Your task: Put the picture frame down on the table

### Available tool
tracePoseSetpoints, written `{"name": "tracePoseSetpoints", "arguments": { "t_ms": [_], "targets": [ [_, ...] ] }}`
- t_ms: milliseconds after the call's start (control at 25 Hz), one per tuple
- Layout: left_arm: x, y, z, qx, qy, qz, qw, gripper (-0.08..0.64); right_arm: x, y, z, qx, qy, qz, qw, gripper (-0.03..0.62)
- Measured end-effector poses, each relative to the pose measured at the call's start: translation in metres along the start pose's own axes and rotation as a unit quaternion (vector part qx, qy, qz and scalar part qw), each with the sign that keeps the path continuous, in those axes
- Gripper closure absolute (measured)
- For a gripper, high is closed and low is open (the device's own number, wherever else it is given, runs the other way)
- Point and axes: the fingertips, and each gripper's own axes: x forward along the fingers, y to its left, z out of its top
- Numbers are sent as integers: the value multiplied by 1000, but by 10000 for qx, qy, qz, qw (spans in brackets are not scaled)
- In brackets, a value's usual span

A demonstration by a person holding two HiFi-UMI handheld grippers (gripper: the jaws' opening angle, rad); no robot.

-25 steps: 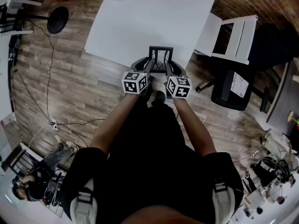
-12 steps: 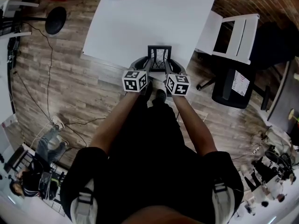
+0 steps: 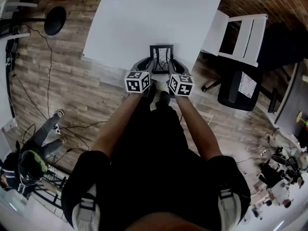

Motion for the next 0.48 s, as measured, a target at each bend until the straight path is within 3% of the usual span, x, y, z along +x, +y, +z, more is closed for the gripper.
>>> {"name": "tracePoseSetpoints", "arguments": {
  "t_ms": [480],
  "targets": [
    [14, 3, -1, -17, 169, -67, 9998, 479, 9, -8, -1, 139, 57, -104, 9998, 523]
  ]
}}
